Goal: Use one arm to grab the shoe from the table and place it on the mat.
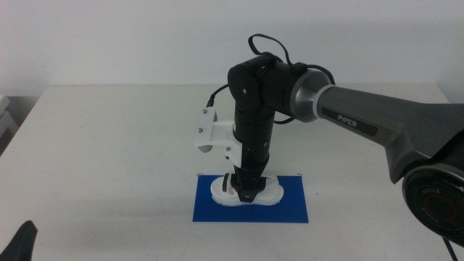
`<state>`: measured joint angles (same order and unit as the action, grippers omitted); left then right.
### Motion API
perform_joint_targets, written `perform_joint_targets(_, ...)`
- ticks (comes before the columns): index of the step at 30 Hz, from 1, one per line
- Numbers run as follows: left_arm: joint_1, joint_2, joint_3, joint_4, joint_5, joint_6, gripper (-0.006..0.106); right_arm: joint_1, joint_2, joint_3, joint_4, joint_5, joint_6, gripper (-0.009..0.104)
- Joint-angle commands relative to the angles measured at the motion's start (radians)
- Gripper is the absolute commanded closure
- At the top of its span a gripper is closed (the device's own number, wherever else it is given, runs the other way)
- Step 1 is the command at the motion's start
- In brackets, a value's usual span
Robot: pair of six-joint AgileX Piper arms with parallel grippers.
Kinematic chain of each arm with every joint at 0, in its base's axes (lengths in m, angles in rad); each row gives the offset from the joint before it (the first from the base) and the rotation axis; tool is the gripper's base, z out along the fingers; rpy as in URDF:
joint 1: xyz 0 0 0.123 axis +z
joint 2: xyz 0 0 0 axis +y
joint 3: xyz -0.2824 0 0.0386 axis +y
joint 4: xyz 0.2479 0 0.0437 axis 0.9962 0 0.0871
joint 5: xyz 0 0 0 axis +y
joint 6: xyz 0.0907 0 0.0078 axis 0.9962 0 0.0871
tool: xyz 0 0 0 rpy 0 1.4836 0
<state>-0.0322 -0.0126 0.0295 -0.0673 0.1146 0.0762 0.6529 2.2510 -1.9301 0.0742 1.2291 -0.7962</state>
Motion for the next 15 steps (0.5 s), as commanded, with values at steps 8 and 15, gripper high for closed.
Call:
perform_joint_targets(8, -0.004, -0.013, 0.007, -0.010, -0.082, -0.005, 0.007, -0.027, -0.127, -0.021, 0.025, 0.028, -0.003, 0.009)
perform_joint_targets(15, -0.004, -0.013, 0.007, -0.010, -0.082, -0.005, 0.007, -0.117, -0.421, 0.187, 0.076, -0.096, 0.146, 0.011)
